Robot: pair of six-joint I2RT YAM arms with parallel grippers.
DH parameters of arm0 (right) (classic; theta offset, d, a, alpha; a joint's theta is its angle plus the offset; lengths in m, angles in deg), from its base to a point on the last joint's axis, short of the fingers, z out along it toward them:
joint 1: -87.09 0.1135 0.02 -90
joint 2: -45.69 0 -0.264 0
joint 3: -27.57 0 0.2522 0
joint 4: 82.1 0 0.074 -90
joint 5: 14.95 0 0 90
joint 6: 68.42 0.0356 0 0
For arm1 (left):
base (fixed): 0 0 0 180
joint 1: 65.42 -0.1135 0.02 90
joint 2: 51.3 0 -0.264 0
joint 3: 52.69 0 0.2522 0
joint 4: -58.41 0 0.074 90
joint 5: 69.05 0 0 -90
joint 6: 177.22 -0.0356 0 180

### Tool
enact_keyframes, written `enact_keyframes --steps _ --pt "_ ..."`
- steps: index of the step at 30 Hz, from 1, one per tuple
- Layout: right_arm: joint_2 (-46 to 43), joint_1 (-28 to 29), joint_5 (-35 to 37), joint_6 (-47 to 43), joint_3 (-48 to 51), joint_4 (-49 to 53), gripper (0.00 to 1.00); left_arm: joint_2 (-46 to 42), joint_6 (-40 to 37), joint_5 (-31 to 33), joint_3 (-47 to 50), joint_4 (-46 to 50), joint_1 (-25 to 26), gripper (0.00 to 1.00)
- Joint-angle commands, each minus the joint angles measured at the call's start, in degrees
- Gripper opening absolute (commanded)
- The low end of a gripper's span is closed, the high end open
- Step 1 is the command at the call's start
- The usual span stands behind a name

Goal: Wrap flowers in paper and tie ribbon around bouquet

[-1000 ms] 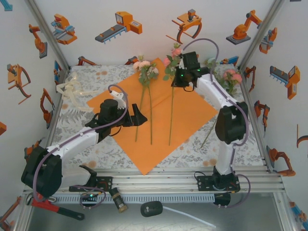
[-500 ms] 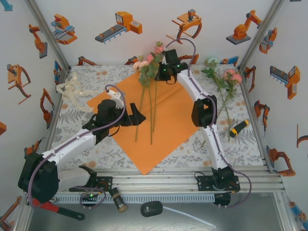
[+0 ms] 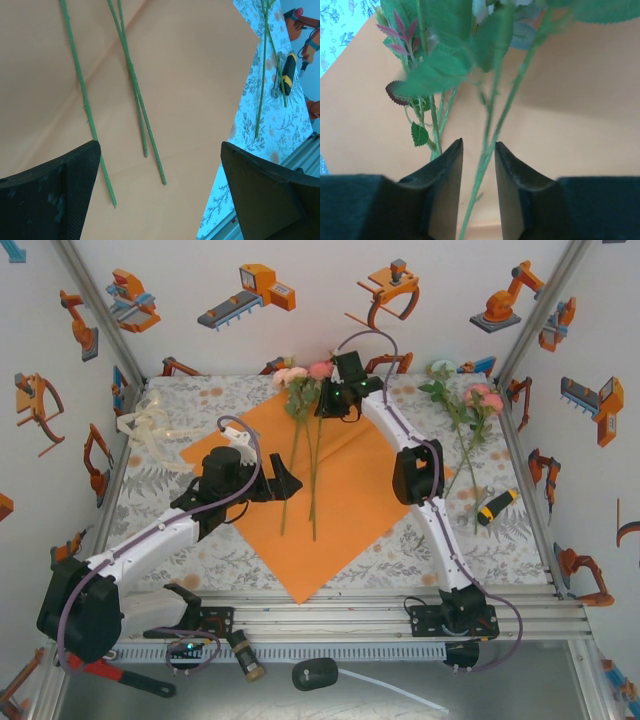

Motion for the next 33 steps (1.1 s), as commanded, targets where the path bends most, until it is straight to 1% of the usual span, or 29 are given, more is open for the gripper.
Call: enact_keyframes --steps 1,6,10,12,15,17,20,23,26,29,33 --pt "-8.2 -0.2 3.2 -2.4 2.9 1.0 0.38 -0.6 0.5 0.2 -0.6 0.1 0.4 0.97" --pt "-16.0 -0.8 6.4 -5.4 7.4 2.4 0.40 -1.5 0.6 -0.2 -0.2 0.1 0.6 0.97" --pt "-25.2 -2.5 10.4 -8.5 14.7 3.1 0.40 -2.9 -0.2 -2.8 0.7 -2.4 1.3 0.97" --pt "-30.8 -4.2 13.5 -9.8 20.2 2.8 0.40 -3.5 -0.9 -4.9 1.2 -4.6 1.9 0.97" --pt "-40.7 -7.4 20.3 -11.2 32.3 -0.5 0.40 -4.1 -2.8 -7.7 1.5 -7.6 3.4 0.97" --pt "-47.8 -10.8 23.8 -11.2 42.4 -5.1 0.41 -4.2 -4.7 -9.2 1.5 -9.1 4.8 0.97" --pt "-54.6 -17.5 27.0 -9.6 53.8 -9.7 0.42 -4.2 -8.3 -11.2 1.2 -10.6 6.8 0.97" --pt "-56.5 -24.8 27.7 -7.7 60.5 -9.8 0.42 -4.1 -11.3 -11.6 0.5 -10.7 8.9 0.97" --pt "-55.7 -30.2 26.6 -6.5 64.8 -10.6 0.42 -3.6 -12.2 -10.8 0.0 -10.6 9.9 0.97" --pt "-52.1 -33.6 23.7 -5.5 66.3 -10.9 0.42 -2.6 -12.3 -10.3 -0.6 -10.3 10.0 0.97" --pt "-47.0 -35.0 21.2 -5.0 65.9 -10.7 0.42 -1.7 -12.3 -8.8 -1.5 -8.9 10.2 0.97"
